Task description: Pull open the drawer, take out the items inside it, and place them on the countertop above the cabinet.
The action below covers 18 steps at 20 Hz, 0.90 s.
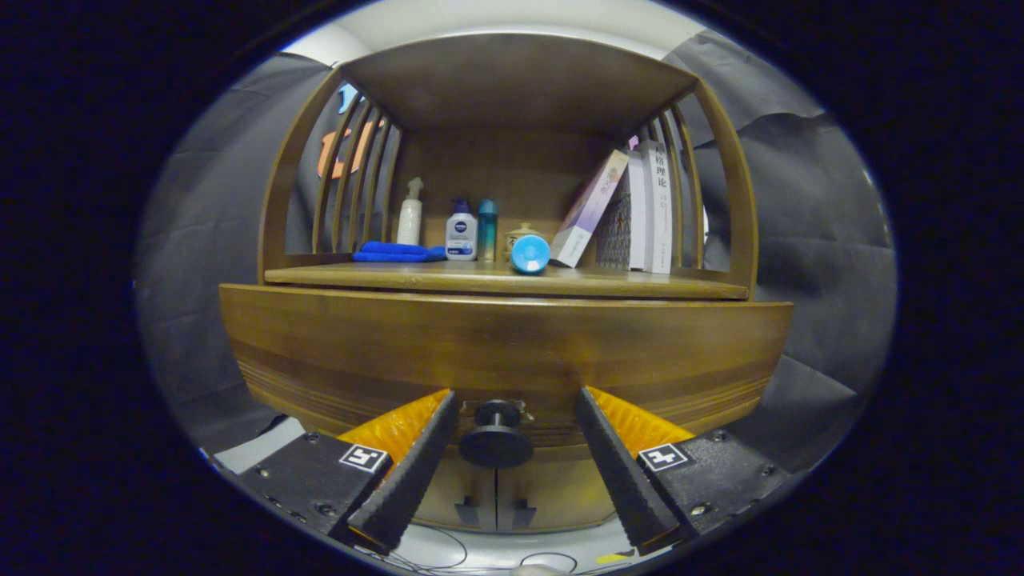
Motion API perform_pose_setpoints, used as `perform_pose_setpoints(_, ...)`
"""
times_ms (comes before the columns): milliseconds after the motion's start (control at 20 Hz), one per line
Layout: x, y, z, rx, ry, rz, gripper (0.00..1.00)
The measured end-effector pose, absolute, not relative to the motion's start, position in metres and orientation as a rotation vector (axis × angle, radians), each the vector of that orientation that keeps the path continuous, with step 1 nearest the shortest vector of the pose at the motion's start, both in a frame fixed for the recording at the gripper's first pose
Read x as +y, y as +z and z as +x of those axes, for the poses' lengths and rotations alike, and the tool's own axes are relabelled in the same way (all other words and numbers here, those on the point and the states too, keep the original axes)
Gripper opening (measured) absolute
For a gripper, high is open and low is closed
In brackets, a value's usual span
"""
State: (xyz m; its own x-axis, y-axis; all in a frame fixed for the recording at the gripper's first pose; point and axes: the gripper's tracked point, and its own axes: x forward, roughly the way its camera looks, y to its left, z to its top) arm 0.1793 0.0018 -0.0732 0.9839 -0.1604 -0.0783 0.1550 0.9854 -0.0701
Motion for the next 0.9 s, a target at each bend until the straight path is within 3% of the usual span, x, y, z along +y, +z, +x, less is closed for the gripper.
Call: perform_pose_setpoints(900,-0.006,-0.070,0.224,0.089,-0.167,-0.062,0.99)
